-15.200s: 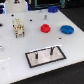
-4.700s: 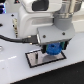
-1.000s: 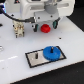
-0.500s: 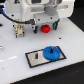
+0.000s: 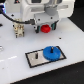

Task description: Insert the blue gear onto the right peg, followed by the red gear

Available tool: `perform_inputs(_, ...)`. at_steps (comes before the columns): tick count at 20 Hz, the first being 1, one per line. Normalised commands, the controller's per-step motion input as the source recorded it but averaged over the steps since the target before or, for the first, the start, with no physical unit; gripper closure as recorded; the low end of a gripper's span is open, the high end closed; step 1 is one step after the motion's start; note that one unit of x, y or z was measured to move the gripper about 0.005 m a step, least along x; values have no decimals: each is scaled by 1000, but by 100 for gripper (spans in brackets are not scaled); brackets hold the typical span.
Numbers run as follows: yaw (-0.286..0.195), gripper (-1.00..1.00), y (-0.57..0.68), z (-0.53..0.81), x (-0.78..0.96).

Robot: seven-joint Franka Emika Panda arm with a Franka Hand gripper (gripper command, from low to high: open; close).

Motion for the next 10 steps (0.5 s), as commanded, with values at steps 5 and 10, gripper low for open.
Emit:
perform_inputs(5,0,100,68,59,-23)
perform_inputs(10,0,100,30,471,158)
